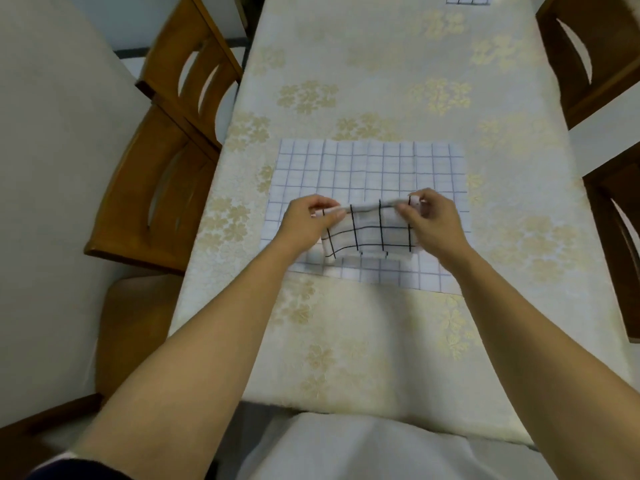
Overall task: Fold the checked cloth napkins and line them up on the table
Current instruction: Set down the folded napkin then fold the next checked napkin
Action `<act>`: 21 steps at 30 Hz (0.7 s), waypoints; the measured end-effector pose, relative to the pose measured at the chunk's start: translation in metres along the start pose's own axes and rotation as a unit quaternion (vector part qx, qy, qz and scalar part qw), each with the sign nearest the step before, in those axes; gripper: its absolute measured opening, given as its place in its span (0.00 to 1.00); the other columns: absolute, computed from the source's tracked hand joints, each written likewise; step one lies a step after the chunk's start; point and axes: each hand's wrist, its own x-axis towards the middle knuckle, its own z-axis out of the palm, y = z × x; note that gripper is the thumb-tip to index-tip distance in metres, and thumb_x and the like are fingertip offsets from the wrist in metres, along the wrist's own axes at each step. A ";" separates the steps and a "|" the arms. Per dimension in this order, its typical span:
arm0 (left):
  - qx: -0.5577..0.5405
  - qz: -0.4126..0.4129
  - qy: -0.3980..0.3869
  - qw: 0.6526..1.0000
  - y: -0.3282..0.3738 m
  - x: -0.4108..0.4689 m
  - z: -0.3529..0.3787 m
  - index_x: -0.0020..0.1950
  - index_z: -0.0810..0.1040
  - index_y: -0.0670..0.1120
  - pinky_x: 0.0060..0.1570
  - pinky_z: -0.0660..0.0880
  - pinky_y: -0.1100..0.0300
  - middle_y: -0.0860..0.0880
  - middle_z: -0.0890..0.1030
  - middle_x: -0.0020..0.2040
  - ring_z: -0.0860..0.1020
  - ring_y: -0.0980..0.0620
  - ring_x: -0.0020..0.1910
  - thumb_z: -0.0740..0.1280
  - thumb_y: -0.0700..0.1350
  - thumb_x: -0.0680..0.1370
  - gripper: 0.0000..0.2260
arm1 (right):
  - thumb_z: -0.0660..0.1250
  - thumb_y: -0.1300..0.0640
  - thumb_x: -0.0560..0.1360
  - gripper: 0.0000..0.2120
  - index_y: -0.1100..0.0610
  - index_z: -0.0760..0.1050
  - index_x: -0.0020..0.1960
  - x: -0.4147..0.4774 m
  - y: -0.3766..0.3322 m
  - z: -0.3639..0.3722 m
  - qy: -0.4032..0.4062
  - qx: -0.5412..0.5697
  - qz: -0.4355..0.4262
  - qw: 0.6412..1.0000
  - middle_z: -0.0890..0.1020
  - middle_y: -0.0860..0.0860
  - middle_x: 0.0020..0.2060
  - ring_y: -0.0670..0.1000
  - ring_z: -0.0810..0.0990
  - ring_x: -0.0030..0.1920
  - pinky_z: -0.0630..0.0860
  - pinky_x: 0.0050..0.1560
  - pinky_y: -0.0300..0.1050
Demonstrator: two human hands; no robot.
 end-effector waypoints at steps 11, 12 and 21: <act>-0.098 0.081 0.056 0.990 0.081 -0.073 -0.046 0.44 0.78 0.45 0.41 0.76 0.62 0.47 0.79 0.39 0.79 0.54 0.38 0.65 0.51 0.84 0.12 | 0.71 0.46 0.78 0.16 0.60 0.82 0.51 -0.049 -0.116 -0.013 0.033 0.159 -0.040 0.986 0.79 0.55 0.41 0.49 0.78 0.43 0.75 0.48 0.45; -0.111 0.095 0.057 0.988 0.086 -0.083 -0.050 0.45 0.78 0.46 0.40 0.75 0.65 0.50 0.79 0.39 0.79 0.58 0.37 0.65 0.50 0.84 0.11 | 0.72 0.44 0.77 0.17 0.60 0.82 0.50 -0.060 -0.121 -0.014 0.017 0.151 -0.028 0.988 0.81 0.56 0.41 0.52 0.80 0.43 0.77 0.47 0.47; -0.152 0.131 0.020 0.979 0.074 -0.173 -0.067 0.43 0.77 0.44 0.37 0.71 0.62 0.57 0.74 0.29 0.72 0.58 0.30 0.66 0.51 0.83 0.14 | 0.69 0.49 0.80 0.13 0.60 0.83 0.51 -0.175 -0.142 -0.003 0.108 0.126 -0.003 0.986 0.85 0.54 0.43 0.50 0.84 0.44 0.81 0.47 0.49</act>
